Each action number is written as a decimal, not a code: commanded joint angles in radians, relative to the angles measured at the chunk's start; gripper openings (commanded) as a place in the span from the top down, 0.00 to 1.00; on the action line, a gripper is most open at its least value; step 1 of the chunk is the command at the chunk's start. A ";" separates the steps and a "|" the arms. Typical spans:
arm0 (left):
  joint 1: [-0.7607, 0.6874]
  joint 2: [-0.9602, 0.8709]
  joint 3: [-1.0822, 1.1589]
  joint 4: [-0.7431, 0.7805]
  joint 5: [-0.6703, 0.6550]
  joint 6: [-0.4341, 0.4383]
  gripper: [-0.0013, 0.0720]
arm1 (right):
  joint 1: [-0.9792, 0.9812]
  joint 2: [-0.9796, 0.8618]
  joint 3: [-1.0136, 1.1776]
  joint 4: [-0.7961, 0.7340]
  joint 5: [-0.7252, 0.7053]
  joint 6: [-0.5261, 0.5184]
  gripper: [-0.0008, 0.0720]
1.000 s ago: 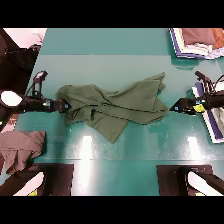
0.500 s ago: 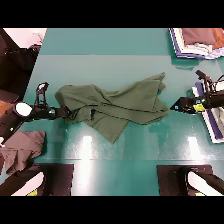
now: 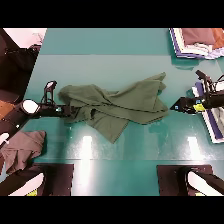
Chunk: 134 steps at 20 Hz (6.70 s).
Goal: Fold the shirts.
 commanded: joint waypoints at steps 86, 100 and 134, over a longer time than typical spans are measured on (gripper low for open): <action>0.024 -0.426 0.805 0.253 0.030 0.068 0.95 | 0.120 -0.729 1.021 -0.212 -0.106 0.085 0.97; 0.122 -0.427 0.568 0.179 -0.206 0.161 0.94 | 0.162 -0.605 0.579 -0.177 -0.132 0.075 0.97; 0.217 0.264 -0.332 -0.076 -0.317 -0.142 0.16 | 0.000 -0.130 0.188 -0.093 0.020 0.014 0.40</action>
